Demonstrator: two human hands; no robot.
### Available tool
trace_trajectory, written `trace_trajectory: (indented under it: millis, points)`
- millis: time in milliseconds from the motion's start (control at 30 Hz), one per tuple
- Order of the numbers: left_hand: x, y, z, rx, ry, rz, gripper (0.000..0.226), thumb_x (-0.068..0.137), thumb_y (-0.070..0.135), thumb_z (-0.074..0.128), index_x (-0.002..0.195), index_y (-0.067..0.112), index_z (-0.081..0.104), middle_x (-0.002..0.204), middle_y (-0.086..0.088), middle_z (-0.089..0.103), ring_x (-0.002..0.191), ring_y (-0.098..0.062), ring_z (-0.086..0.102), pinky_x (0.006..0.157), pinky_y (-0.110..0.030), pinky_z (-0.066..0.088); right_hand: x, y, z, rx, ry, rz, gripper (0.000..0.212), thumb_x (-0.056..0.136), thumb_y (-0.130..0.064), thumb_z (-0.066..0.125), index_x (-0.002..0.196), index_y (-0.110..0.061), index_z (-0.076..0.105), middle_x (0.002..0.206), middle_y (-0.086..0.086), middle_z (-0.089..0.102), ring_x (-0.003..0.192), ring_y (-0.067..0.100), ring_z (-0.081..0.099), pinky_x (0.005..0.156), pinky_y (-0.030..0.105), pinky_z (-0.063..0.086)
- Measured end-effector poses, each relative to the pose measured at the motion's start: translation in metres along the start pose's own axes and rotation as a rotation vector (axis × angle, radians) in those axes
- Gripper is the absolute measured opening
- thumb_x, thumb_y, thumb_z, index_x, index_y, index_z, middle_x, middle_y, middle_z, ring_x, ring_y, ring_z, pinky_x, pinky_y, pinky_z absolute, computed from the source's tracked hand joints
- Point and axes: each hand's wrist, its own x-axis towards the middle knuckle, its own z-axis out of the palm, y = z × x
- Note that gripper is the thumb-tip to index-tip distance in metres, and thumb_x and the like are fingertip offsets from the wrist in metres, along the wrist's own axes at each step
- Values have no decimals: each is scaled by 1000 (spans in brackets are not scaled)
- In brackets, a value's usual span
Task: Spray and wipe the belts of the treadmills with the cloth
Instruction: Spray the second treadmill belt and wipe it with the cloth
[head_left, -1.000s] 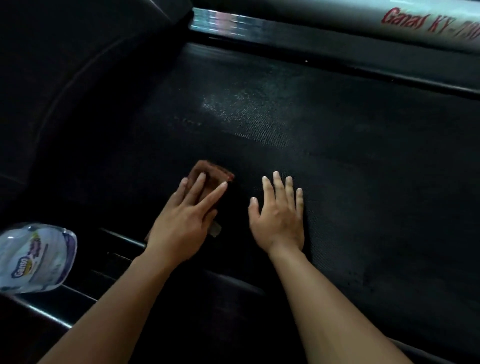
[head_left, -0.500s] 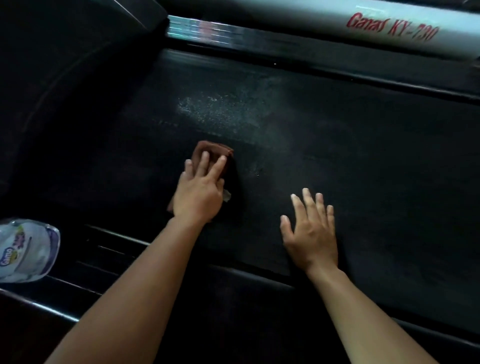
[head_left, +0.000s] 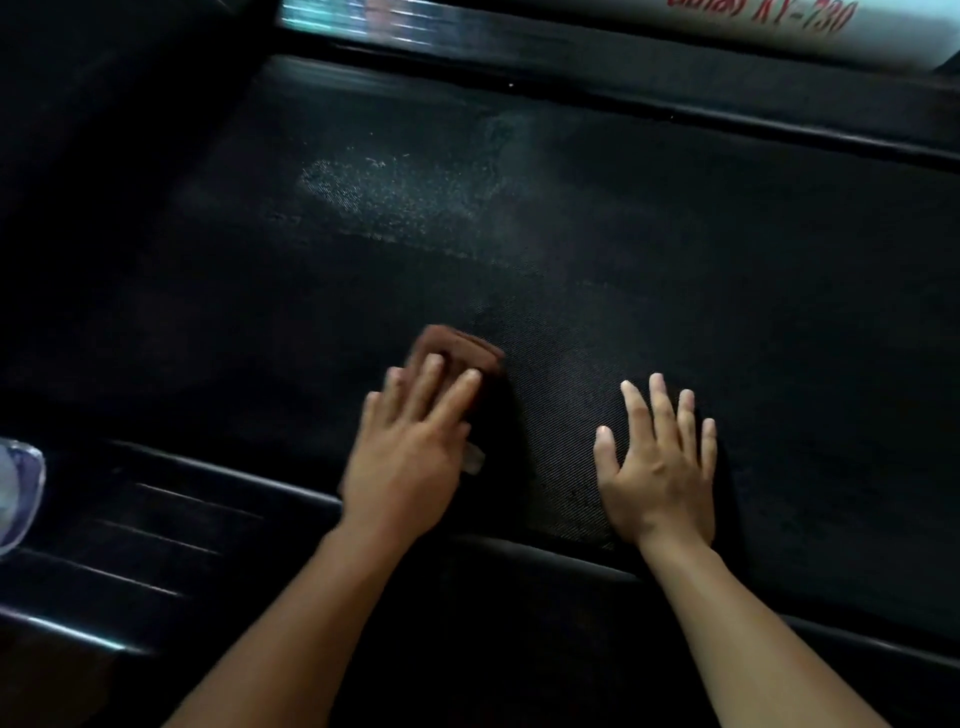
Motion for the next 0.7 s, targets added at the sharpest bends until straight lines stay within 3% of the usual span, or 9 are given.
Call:
trace_trajectory:
  millis: [167, 300, 467, 633, 700]
  points:
    - [19, -97, -43, -57, 11, -337, 57, 105, 39, 40, 157, 44, 18, 169, 1, 7, 154, -36, 5, 124, -50, 9, 1, -1, 0, -1, 2, 1, 68, 92, -56, 21, 154, -29, 29, 166, 1, 14, 153, 27, 6, 123, 51, 2]
    - [30, -98, -49, -46, 3, -388, 57, 106, 40, 34, 157, 46, 10, 169, 4, 0, 155, -31, -2, 125, -44, 6, 2, -1, 0, -8, 4, 4, 68, 91, -56, 22, 153, -29, 29, 166, 0, 15, 153, 26, 5, 123, 50, 2]
    - [30, -40, -31, 44, 28, -212, 58, 106, 37, 36, 159, 38, 13, 168, -4, 6, 154, -33, 2, 123, -35, 0, 2, -1, 0, -1, 4, 10, 67, 91, -55, 25, 153, -29, 29, 165, 0, 15, 153, 26, 6, 123, 50, 1]
    - [27, 47, 3, 22, -46, 89, 60, 95, 43, 28, 155, 42, 26, 166, -4, 21, 152, -39, 17, 121, -49, 24, 3, -1, 0, 13, 13, 14, 68, 89, -55, 26, 152, -29, 32, 165, 0, 17, 152, 26, 8, 122, 50, 2]
    - [20, 73, 9, 9, -106, 184, 65, 90, 47, 17, 155, 44, 23, 167, 0, 17, 153, -38, 13, 121, -50, 22, 4, 0, 0, 14, 17, 17, 70, 87, -57, 24, 152, -30, 33, 165, -1, 18, 152, 26, 8, 122, 50, 3]
